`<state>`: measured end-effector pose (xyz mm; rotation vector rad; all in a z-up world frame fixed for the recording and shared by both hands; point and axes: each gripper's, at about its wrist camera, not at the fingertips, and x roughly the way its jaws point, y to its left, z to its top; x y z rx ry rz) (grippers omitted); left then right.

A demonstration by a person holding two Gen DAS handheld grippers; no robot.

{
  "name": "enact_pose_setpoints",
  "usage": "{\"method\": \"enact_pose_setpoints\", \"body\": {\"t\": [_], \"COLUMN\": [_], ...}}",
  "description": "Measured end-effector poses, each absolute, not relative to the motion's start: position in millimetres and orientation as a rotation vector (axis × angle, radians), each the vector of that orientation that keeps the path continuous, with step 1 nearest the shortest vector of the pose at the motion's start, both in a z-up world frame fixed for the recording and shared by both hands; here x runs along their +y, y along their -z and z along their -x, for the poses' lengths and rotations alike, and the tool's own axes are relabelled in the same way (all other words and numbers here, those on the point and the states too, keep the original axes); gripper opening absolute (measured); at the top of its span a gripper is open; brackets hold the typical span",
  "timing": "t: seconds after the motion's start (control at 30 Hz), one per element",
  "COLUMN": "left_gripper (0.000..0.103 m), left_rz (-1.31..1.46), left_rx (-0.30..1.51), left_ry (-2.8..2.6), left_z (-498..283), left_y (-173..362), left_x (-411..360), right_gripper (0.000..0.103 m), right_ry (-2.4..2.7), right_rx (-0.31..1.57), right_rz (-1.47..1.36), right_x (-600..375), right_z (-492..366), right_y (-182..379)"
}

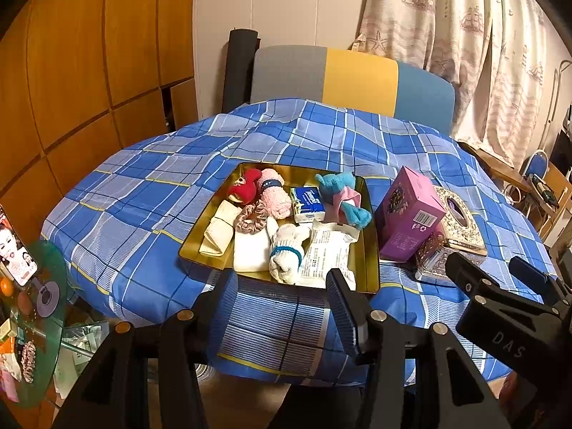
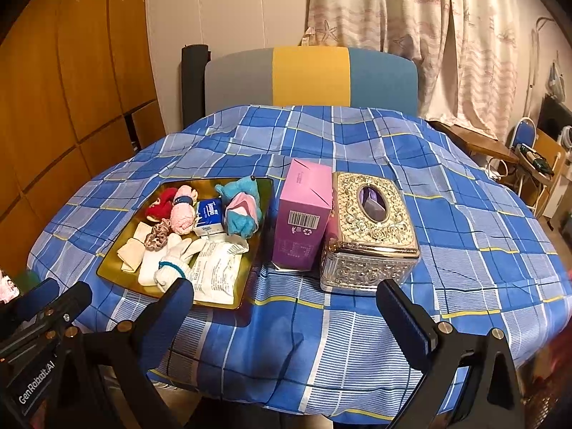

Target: Organize soft objects

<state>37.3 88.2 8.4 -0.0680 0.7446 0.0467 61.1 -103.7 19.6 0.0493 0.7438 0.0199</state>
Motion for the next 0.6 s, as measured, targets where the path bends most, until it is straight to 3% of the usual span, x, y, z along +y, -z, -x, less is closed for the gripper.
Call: {"method": "enact_pose_setpoints", "body": {"t": [0.6], "left_gripper": [0.052], "left_rz": [0.055], "left_rx": [0.762], "left_ry": [-0.049], "left_z": [-39.1], "left_y": [-4.3], "left_x": [86.7], "right_gripper": [0.103], "right_ry": [-0.021], "right_rx": [0.752], "right_rz": [-0.057], "right_x": [-103.2], "right_z": [-62.7], "right_y": [-16.9]}}
